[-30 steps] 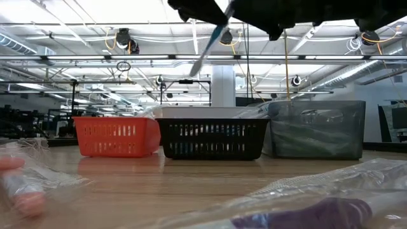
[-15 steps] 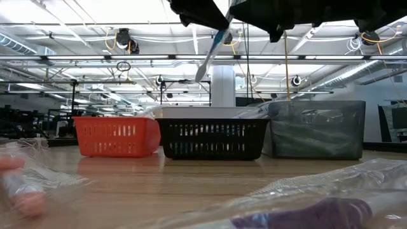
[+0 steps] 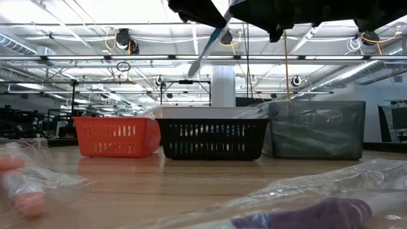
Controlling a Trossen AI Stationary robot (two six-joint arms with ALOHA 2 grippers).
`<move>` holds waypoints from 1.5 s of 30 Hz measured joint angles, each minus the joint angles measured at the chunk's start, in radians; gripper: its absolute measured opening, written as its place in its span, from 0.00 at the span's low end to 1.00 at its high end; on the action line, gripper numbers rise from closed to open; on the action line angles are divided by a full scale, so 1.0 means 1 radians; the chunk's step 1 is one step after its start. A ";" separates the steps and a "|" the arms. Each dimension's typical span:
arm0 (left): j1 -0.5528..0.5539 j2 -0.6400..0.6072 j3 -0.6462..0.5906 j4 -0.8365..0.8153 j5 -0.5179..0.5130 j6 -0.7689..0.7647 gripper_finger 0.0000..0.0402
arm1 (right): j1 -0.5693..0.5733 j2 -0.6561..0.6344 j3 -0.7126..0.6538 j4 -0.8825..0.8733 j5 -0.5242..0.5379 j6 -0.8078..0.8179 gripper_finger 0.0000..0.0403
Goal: Pick & Place Toothbrushes
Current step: Put the blue toothbrush into the black basket
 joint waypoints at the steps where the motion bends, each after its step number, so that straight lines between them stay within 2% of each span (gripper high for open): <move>1: 0.000 -0.008 0.001 -0.009 -0.001 0.006 0.08 | 0.000 -0.002 0.001 -0.003 0.000 0.000 0.02; 11: -0.002 -0.089 -0.001 -0.145 -0.020 0.013 0.08 | 0.011 -0.012 0.001 -0.027 -0.004 0.025 0.01; 17: -0.003 -0.094 -0.001 -0.148 -0.005 0.006 0.08 | 0.016 -0.013 0.001 -0.020 0.014 0.022 0.01; 19: -0.001 -0.094 -0.001 -0.163 -0.035 0.017 0.08 | 0.027 -0.013 0.001 -0.017 0.013 0.028 0.01; 24: 0.003 -0.112 -0.001 -0.221 -0.219 0.032 0.08 | 0.051 -0.013 0.001 -0.030 0.020 0.068 0.00; 27: 0.005 -0.112 -0.001 -0.253 -0.275 0.028 0.08 | 0.063 -0.013 0.001 -0.049 0.022 0.103 0.00; 30: 0.005 -0.112 -0.001 -0.266 -0.290 0.025 0.08 | 0.074 0.001 0.000 -0.100 0.023 0.180 0.00; 39: 0.004 -0.131 0.000 -0.316 -0.298 0.020 0.08 | 0.086 0.064 -0.001 -0.091 0.023 0.347 0.00; 45: 0.004 -0.153 0.001 -0.330 -0.298 0.001 0.08 | 0.052 0.073 -0.001 -0.100 0.026 0.367 0.00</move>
